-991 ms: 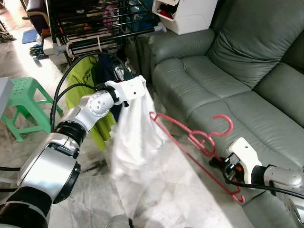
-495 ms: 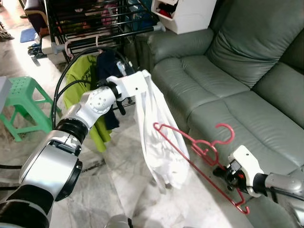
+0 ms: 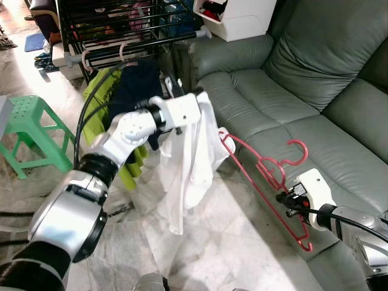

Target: Hang hanger

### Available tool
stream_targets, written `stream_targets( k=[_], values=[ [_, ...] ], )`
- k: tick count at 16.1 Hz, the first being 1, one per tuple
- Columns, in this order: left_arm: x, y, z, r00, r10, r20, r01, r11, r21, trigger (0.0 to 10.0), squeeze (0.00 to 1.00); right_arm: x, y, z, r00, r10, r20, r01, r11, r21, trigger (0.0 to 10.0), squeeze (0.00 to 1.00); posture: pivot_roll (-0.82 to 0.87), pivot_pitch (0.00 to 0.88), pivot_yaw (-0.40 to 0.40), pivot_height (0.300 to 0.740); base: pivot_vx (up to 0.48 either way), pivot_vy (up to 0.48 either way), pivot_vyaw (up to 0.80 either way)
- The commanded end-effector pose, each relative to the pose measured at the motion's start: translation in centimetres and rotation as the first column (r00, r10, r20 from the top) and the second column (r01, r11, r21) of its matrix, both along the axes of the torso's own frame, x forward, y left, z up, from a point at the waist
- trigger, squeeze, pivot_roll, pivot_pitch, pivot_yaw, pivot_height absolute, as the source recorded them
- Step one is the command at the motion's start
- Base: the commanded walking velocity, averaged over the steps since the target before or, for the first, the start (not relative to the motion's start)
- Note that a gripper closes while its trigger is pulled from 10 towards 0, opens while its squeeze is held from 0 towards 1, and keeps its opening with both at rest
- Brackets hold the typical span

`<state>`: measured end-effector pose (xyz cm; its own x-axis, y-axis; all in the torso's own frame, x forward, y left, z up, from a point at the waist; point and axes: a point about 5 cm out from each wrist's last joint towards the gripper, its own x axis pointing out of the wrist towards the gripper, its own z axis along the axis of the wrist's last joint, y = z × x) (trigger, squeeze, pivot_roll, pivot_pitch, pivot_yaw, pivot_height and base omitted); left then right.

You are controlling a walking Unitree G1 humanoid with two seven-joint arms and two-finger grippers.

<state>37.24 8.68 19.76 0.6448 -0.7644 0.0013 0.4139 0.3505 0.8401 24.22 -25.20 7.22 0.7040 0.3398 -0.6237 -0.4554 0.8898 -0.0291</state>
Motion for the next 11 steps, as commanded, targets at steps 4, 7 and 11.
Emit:
stream_targets(
  k=[4, 7, 11],
  values=[
    [-2.4, -4.2, 2.3, 0.971, -0.184, 0.151, 0.202, 0.972, -0.116, 10.0, 0.0, 0.3, 0.9, -0.5, 0.997, -0.052, -0.052, 0.06, 0.985, 0.162, 10.0, 0.0, -0.08, 0.0, 0.004, 0.74, 0.0, 0.0, 0.0],
    [-3.3, -5.9, 1.6, 0.955, -0.246, 0.168, 0.261, 0.962, -0.075, 10.0, 0.0, 0.1, 2.0, -0.7, 0.998, 0.004, -0.068, 0.01, 0.979, 0.205, 10.0, 0.0, -0.07, 0.0, 0.001, 0.74, 0.0, 0.0, 0.0],
    [-2.5, -4.8, 0.6, 0.969, -0.196, 0.151, 0.198, 0.98, 0.005, 10.0, 0.0, -1.3, 1.0, 0.1, 0.994, 0.066, -0.087, -0.048, 0.98, 0.195, 10.0, 0.0, -0.08, 0.0, 0.007, 0.74, 0.0, 0.0, 0.0]
  ],
)
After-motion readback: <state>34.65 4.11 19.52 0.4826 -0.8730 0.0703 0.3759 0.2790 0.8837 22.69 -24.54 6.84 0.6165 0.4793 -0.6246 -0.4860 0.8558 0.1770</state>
